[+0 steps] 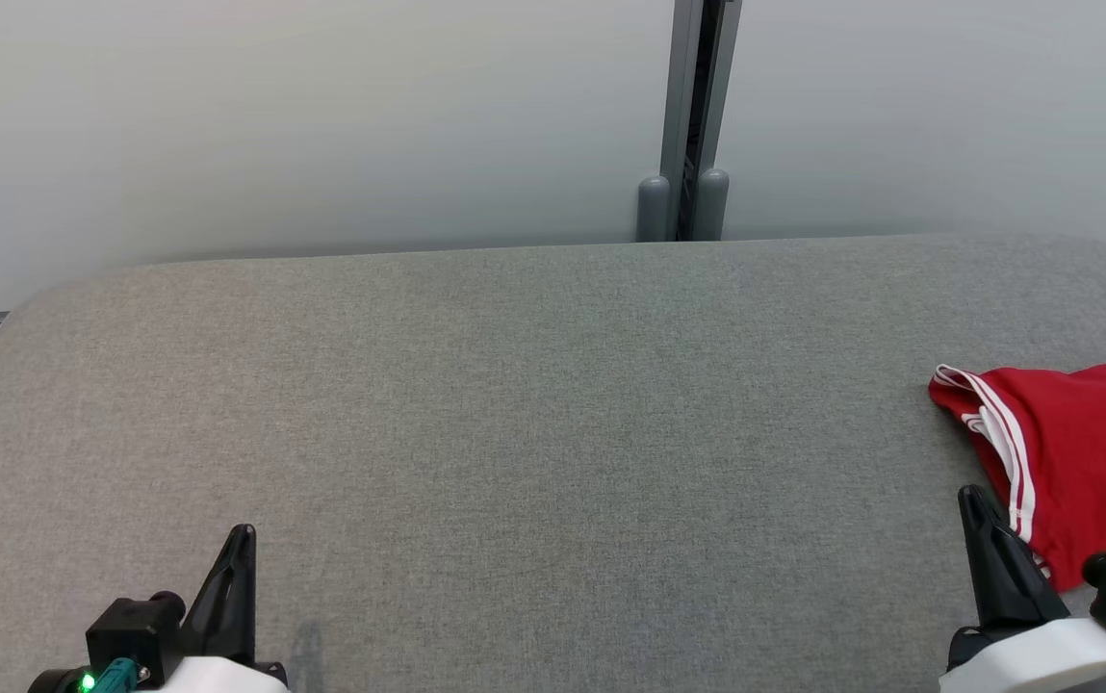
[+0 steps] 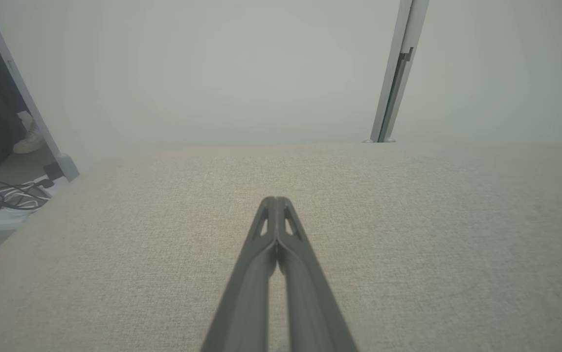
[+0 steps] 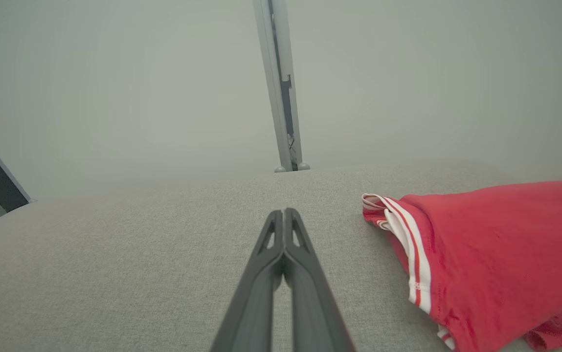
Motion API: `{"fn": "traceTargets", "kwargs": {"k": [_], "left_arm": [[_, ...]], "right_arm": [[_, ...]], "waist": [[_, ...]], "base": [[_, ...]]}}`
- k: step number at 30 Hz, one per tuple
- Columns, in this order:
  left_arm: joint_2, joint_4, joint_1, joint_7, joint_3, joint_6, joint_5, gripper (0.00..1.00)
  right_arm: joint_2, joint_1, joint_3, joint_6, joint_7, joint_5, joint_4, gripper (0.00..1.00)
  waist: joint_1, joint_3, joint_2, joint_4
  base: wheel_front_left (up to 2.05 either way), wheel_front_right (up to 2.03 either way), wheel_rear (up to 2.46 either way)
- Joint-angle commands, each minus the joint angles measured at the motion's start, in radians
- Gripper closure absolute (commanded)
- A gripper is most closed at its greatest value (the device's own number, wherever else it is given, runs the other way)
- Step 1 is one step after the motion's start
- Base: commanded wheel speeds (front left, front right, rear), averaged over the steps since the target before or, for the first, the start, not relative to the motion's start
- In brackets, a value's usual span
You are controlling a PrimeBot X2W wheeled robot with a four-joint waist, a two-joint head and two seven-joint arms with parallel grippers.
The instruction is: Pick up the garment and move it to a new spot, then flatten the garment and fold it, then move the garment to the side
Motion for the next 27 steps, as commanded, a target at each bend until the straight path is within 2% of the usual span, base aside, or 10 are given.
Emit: {"fn": "traceTargets", "kwargs": {"k": [1,10,27], "left_arm": [[0.007,-0.018,-0.016,0.001,0.012,-0.008,-0.036,1.0],[-0.023,-0.019,-0.018,0.018,0.032,-0.05,-0.202,1.0],[-0.068,-0.022,-0.019,0.042,0.061,-0.112,-0.442,1.0]], "right_arm": [[-0.008,-0.009,-0.008,0.0,0.005,0.043,-0.017,1.0],[-0.017,0.001,-0.032,0.0,0.034,0.242,-0.018,1.0],[-0.021,0.017,-0.072,0.0,0.08,0.522,-0.019,1.0]], "waist": [[0.0,0.0,-0.0001,0.0],[0.0,0.0,-0.0001,-0.002],[0.0,0.001,-0.0001,-0.005]], "base": [[0.0,0.0,0.0],[0.0,0.0,0.0],[0.0,0.0,0.0]]}}
